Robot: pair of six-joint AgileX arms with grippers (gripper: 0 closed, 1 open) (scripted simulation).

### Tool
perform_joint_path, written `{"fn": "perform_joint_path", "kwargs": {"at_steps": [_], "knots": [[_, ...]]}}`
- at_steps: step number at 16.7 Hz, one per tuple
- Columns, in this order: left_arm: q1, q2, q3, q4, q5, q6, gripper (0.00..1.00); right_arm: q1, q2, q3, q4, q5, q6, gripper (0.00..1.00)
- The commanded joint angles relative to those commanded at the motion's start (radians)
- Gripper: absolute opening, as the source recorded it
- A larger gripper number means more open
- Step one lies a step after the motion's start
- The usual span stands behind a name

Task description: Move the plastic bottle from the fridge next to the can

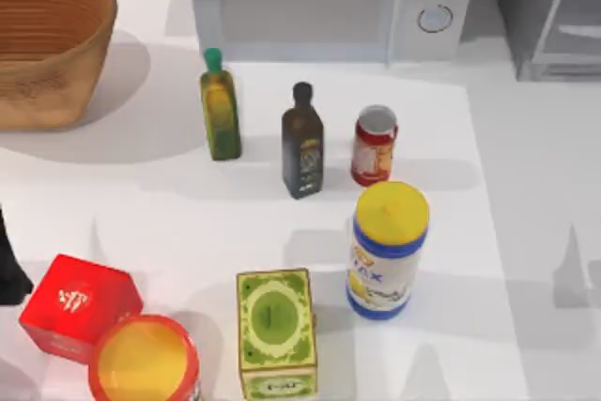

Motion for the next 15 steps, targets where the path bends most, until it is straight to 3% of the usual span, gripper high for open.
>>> {"fn": "perform_joint_path", "kwargs": {"at_steps": [7, 11, 15], "knots": [[0.000, 0.000, 0.000, 0.000, 0.000, 0.000, 1.00, -0.031, 0.157, 0.110, 0.119, -0.021, 0.000, 1.00], [0.000, 0.000, 0.000, 0.000, 0.000, 0.000, 1.00, -0.075, 0.472, 0.284, 0.309, -0.063, 0.000, 1.00], [0.000, 0.000, 0.000, 0.000, 0.000, 0.000, 1.00, -0.128, 0.942, 0.493, 0.536, -0.114, -0.001, 1.00]]}}
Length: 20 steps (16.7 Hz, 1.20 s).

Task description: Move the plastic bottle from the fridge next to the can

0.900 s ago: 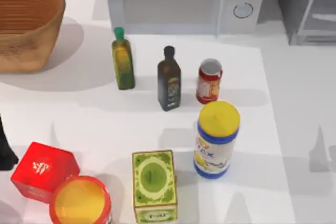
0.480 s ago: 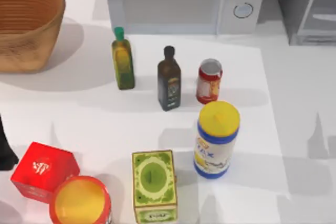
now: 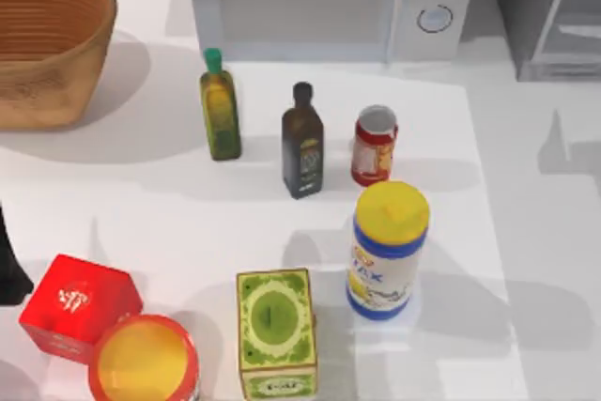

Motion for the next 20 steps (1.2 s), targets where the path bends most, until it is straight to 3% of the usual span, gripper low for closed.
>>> {"fn": "perform_joint_path", "kwargs": {"at_steps": [6, 10, 14, 20], "knots": [[0.000, 0.000, 0.000, 0.000, 0.000, 0.000, 1.00, -0.081, 0.746, 0.304, 0.331, -0.071, -0.005, 1.00], [0.000, 0.000, 0.000, 0.000, 0.000, 0.000, 1.00, -0.124, 1.083, 0.463, 0.504, -0.107, -0.009, 1.00], [0.000, 0.000, 0.000, 0.000, 0.000, 0.000, 1.00, -0.149, 1.252, 0.555, 0.604, -0.126, -0.012, 1.00], [0.000, 0.000, 0.000, 0.000, 0.000, 0.000, 1.00, -0.146, 1.270, 0.562, 0.614, -0.128, -0.012, 1.00]]}}
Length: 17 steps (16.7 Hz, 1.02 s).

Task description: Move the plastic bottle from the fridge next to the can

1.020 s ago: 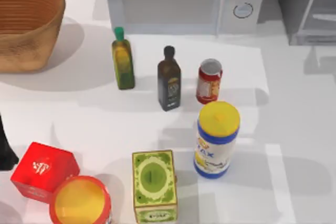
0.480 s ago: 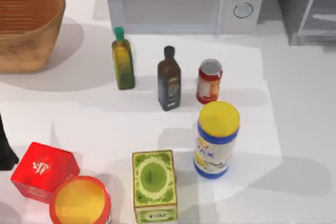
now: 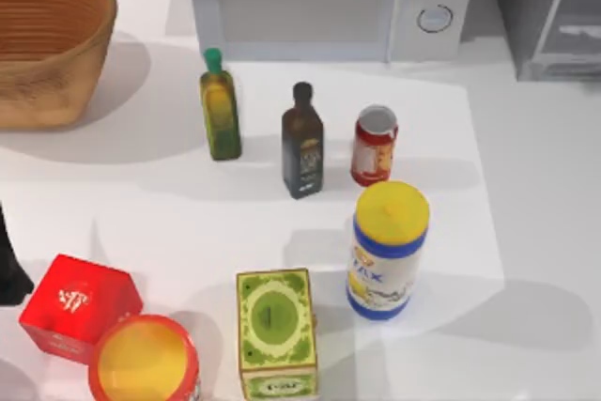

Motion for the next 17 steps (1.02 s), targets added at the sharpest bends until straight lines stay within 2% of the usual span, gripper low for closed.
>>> {"fn": "perform_joint_path", "kwargs": {"at_steps": [3, 11, 16, 17], "knots": [[0.000, 0.000, 0.000, 0.000, 0.000, 0.000, 1.00, 0.002, 0.019, 0.038, -0.016, 0.005, 0.000, 1.00], [0.000, 0.000, 0.000, 0.000, 0.000, 0.000, 1.00, 0.025, 0.145, 0.292, -0.142, 0.030, -0.001, 1.00], [0.000, 0.000, 0.000, 0.000, 0.000, 0.000, 1.00, 0.026, 0.151, 0.306, -0.150, 0.032, -0.002, 1.00], [0.000, 0.000, 0.000, 0.000, 0.000, 0.000, 1.00, 0.026, 0.151, 0.306, -0.150, 0.032, -0.002, 0.92]]}}
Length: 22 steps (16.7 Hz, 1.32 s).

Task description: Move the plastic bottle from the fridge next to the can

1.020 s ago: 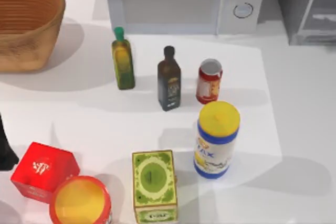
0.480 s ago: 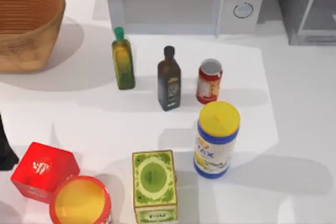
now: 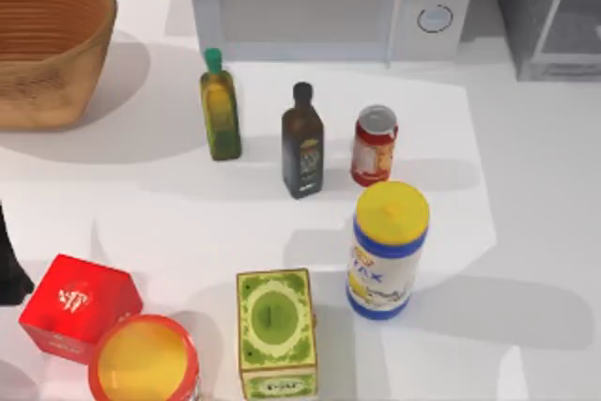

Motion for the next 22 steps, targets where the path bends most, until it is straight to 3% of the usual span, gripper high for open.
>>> {"fn": "perform_joint_path", "kwargs": {"at_steps": [12, 22], "knots": [[0.000, 0.000, 0.000, 0.000, 0.000, 0.000, 1.00, 0.000, 0.000, 0.000, 0.000, 0.000, 0.000, 0.02], [0.000, 0.000, 0.000, 0.000, 0.000, 0.000, 1.00, -0.003, -0.005, 0.000, -0.003, 0.000, 0.002, 0.00]]}}
